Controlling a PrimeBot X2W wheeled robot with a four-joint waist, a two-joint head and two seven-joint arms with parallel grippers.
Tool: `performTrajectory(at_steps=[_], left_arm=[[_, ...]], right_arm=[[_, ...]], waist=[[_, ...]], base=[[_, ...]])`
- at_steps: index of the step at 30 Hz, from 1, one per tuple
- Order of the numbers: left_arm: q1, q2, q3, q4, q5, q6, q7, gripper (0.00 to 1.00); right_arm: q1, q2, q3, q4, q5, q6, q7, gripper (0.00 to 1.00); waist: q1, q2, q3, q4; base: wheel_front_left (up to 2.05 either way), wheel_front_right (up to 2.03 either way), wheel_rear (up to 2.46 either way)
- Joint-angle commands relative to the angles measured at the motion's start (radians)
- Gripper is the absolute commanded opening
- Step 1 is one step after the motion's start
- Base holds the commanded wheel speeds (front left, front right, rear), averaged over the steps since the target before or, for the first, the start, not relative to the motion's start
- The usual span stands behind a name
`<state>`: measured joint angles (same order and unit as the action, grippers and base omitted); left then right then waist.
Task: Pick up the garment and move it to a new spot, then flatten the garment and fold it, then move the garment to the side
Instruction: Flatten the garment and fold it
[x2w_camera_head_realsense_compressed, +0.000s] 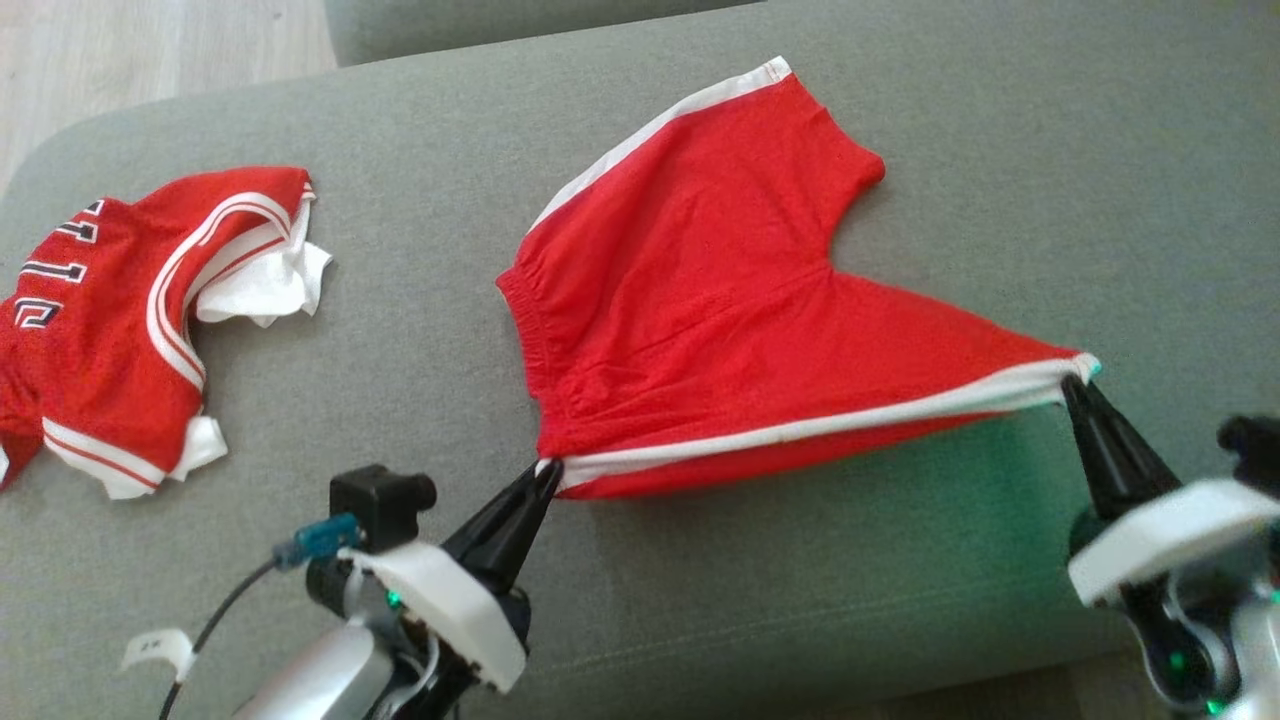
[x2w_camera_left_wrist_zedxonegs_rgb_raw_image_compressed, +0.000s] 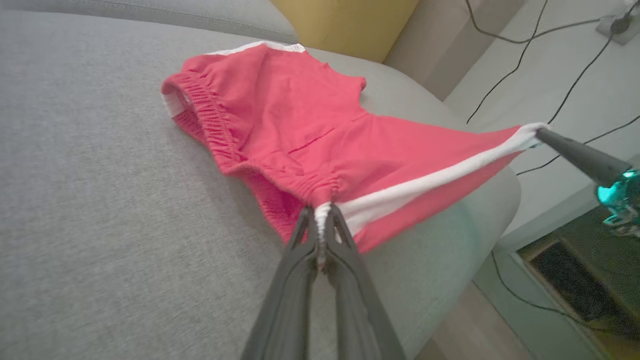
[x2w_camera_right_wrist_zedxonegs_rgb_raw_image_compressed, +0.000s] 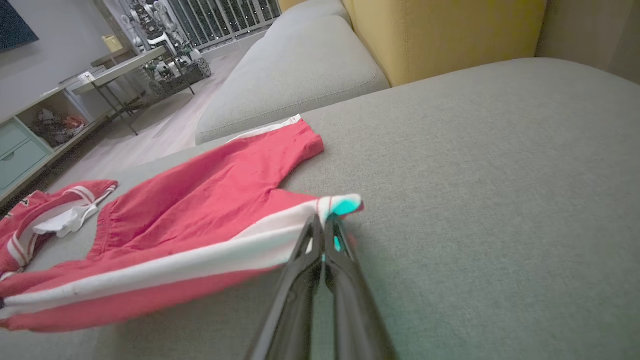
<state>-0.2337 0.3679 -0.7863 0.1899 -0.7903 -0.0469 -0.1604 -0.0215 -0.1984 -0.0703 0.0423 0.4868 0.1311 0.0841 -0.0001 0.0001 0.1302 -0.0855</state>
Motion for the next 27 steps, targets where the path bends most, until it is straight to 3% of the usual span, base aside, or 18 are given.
performTrajectory(at_steps=[1, 9, 16, 21, 27], left_arm=[[-0.054, 0.004, 0.051, -0.031, -0.022, 0.004, 0.006, 0.00], [-0.184, -0.143, 0.151, 0.036, -0.256, -0.017, 0.102, 0.00], [-0.336, -0.219, 0.235, 0.146, -0.389, -0.032, 0.157, 0.00], [-0.444, -0.259, 0.250, 0.225, -0.426, -0.033, 0.193, 0.00], [-0.547, -0.289, 0.267, 0.295, -0.418, -0.001, 0.152, 0.00]], right_arm=[[-0.073, -0.007, 0.010, -0.022, -0.006, 0.000, 0.016, 0.00], [-0.388, -0.004, -0.014, 0.194, -0.089, 0.000, 0.132, 0.00], [-0.679, -0.012, 0.004, 0.402, -0.108, 0.000, 0.139, 0.00], [-0.851, -0.045, 0.050, 0.535, -0.106, 0.000, 0.133, 0.00], [-1.015, -0.088, 0.146, 0.664, -0.114, 0.000, 0.118, 0.00]], waist=[[0.0001, -0.0001, 0.000, 0.001], [0.0001, -0.0001, 0.065, 0.039], [0.0001, -0.0001, 0.174, 0.085], [0.0001, -0.0001, 0.244, 0.126], [0.0001, -0.0001, 0.321, 0.170]], base=[[0.00, 0.00, 0.00], [0.00, 0.00, 0.00], [0.00, 0.00, 0.00], [0.00, 0.00, 0.00], [0.00, 0.00, 0.00]])
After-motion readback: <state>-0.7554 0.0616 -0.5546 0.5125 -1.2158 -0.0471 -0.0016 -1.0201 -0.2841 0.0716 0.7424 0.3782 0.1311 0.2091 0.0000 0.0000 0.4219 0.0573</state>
